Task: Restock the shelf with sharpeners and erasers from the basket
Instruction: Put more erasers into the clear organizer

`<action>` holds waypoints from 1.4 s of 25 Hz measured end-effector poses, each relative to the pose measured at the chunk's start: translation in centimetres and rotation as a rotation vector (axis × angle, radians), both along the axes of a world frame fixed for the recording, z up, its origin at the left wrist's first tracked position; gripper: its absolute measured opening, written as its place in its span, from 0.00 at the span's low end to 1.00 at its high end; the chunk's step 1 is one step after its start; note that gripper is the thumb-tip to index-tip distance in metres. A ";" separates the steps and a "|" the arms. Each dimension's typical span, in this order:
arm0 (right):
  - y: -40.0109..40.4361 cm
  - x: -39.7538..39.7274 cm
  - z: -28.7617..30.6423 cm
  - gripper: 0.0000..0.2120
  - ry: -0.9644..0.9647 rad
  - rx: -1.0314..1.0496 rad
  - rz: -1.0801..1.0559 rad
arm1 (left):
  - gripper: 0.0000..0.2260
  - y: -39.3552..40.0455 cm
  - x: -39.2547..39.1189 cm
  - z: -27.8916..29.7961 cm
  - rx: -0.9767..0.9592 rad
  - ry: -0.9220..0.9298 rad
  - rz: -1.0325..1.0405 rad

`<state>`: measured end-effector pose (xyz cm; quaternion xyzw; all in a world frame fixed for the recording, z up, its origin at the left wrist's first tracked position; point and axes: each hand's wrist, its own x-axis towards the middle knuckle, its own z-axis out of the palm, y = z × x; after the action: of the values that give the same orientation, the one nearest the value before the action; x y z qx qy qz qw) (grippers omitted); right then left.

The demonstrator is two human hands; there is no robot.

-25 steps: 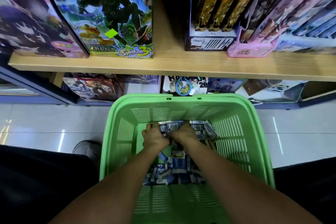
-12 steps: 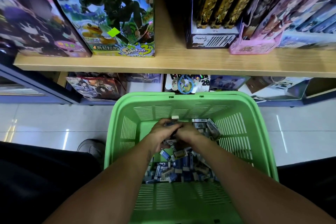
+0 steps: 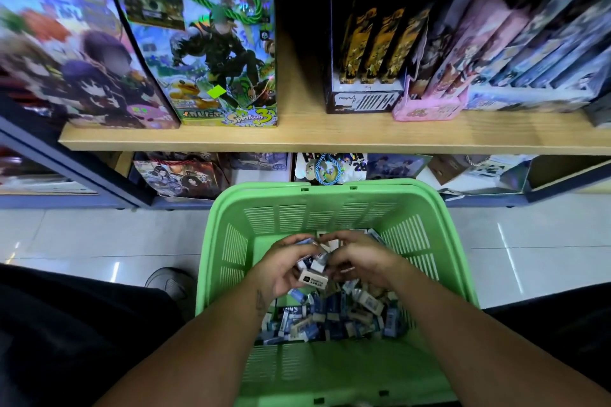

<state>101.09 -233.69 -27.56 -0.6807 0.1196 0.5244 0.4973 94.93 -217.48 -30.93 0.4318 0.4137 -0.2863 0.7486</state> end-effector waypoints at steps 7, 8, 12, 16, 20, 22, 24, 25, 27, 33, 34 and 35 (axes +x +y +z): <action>-1.8 1.5 5.6 0.19 -0.070 0.025 0.194 | 0.15 0.3 0.2 5.4 -0.043 -0.099 -0.087; -2.0 1.9 6.3 0.17 -0.101 0.004 0.222 | 0.15 0.3 0.3 6.2 -0.044 -0.110 -0.095; -2.8 3.1 9.0 0.18 -0.126 0.052 0.189 | 0.18 0.0 0.8 8.7 -0.045 -0.126 -0.044; -4.1 3.2 11.7 0.18 -0.114 0.158 0.172 | 0.18 -0.5 0.9 11.5 -0.088 -0.164 -0.071; -4.2 3.2 15.6 0.16 -0.219 0.094 0.279 | 0.20 -0.2 1.2 15.0 -0.014 -0.242 -0.215; -4.1 3.4 19.1 0.15 -0.324 0.062 0.341 | 0.19 0.0 1.6 17.8 0.003 -0.315 -0.284; -4.1 3.6 23.5 0.14 -0.420 0.111 0.352 | 0.15 0.3 2.4 21.8 0.024 -0.399 -0.286; -4.0 3.6 25.8 0.14 -0.481 0.157 0.326 | 0.14 0.5 3.0 23.9 0.032 -0.448 -0.279; -3.6 3.4 30.1 0.13 -0.650 0.236 0.231 | 0.13 1.1 4.0 28.3 0.036 -0.545 -0.264; -0.4 2.7 38.4 0.12 -0.891 0.519 -0.105 | 0.13 2.9 4.0 39.2 0.099 -0.780 -0.221; 0.3 2.8 39.5 0.10 -0.912 0.572 -0.155 | 0.13 3.2 3.7 40.8 0.100 -0.808 -0.209; 1.0 3.0 40.6 0.09 -0.957 0.597 -0.204 | 0.13 3.5 3.6 42.2 0.104 -0.836 -0.195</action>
<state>104.09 -232.69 13.08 -0.6575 -0.2071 0.1183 0.7147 98.58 -213.99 11.29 0.5848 0.0461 -0.1353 0.7985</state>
